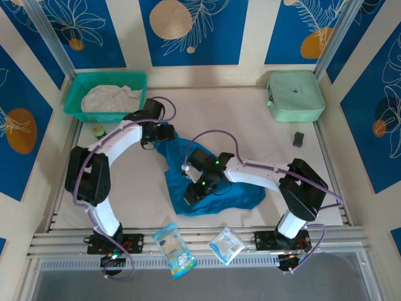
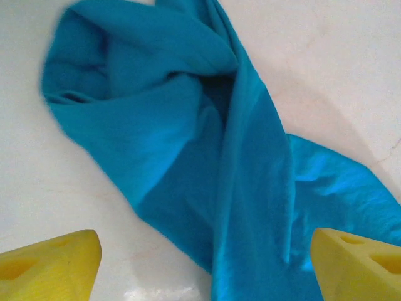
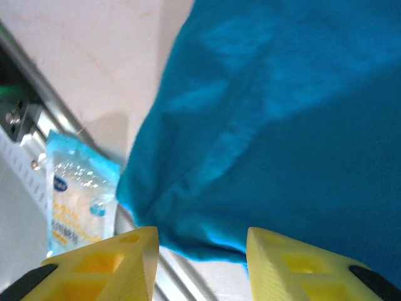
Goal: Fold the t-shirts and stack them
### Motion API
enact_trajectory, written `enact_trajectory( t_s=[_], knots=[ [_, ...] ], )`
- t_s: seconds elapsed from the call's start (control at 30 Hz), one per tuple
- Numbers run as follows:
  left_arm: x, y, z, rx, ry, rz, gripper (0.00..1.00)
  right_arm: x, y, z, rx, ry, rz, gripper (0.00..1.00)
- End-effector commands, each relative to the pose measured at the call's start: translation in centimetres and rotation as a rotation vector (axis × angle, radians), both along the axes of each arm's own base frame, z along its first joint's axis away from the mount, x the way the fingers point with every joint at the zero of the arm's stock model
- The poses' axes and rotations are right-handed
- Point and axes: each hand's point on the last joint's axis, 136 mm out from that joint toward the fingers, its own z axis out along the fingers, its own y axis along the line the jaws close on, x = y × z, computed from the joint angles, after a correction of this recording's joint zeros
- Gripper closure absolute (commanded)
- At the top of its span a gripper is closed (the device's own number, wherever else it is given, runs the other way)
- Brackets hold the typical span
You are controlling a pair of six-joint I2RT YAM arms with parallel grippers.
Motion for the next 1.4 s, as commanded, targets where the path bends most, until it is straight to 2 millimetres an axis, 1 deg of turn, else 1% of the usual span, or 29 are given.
enact_trajectory(
  t_s=[0.0, 0.07, 0.2, 0.27, 0.3, 0.4, 0.43, 0.47, 0.5, 0.57, 0.7, 0.8, 0.87, 0.9, 1.17, 1.27, 1.37],
  knots=[
    [-0.2, -2.1, -2.4, -0.036, 0.043, -0.029, 0.17, 2.5, -2.0, 1.8, -0.016, -0.039, -0.139, 0.59],
    [0.1, -2.1, -3.6, -0.030, 0.047, -0.019, 0.19, 3.5, -3.0, 2.2, -0.012, -0.038, -0.204, 0.62],
    [0.7, -1.8, -5.1, -0.005, 0.038, -0.003, 0.25, 5.4, -4.6, 3.3, -0.001, -0.033, -0.316, 0.66],
    [0.9, -2.0, -5.7, -0.010, 0.031, -0.005, 0.32, 6.4, -5.3, 3.9, -0.008, -0.030, -0.368, 0.69],
    [1.0, -2.1, -5.9, -0.017, 0.030, -0.006, 0.41, 6.9, -5.7, 4.1, -0.022, -0.032, -0.399, 0.69],
    [1.0, -2.7, -6.3, -0.054, 0.024, -0.018, 0.81, 8.5, -7.0, 4.6, -0.048, -0.037, -0.497, 0.70],
    [0.9, -3.0, -6.2, -0.069, 0.020, -0.023, 0.92, 9.0, -7.3, 4.7, -0.050, -0.036, -0.534, 0.70],
    [0.8, -3.1, -6.0, -0.081, 0.016, -0.026, 1.00, 9.4, -7.7, 4.7, -0.053, -0.034, -0.567, 0.69],
    [0.8, -3.2, -5.6, -0.089, 0.007, -0.031, 1.00, 9.7, -8.0, 4.7, -0.052, -0.032, -0.606, 0.69],
    [0.5, -3.2, -4.8, -0.103, -0.009, -0.036, 1.00, 10.4, -8.6, 4.1, -0.052, -0.018, -0.679, 0.64],
    [-0.2, -3.3, -2.6, -0.131, -0.041, -0.057, 1.00, 11.6, -9.0, 2.0, -0.036, 0.042, -0.778, 0.56],
    [-1.1, -3.1, -0.7, -0.143, -0.064, -0.070, 1.00, 12.8, -8.8, 0.7, -0.045, 0.061, -0.795, 0.50],
    [-1.8, -2.8, 0.3, -0.144, -0.077, -0.076, 1.00, 13.6, -8.5, 0.1, -0.063, 0.053, -0.786, 0.43],
    [-2.2, -2.6, 0.9, -0.143, -0.083, -0.080, 1.00, 14.1, -8.4, -0.2, -0.072, 0.046, -0.779, 0.41],
    [-5.6, -0.9, 4.2, -0.118, -0.105, -0.090, 1.00, 17.5, -6.9, -1.9, -0.139, -0.011, -0.686, 0.40],
    [-7.0, -0.3, 4.9, -0.100, -0.102, -0.089, 1.00, 18.0, -6.5, -2.1, -0.144, -0.015, -0.658, 0.40],
    [-8.2, 0.5, 4.9, -0.076, -0.091, -0.079, 1.00, 17.7, -6.3, -1.9, -0.141, -0.019, -0.637, 0.39]
  ],
)
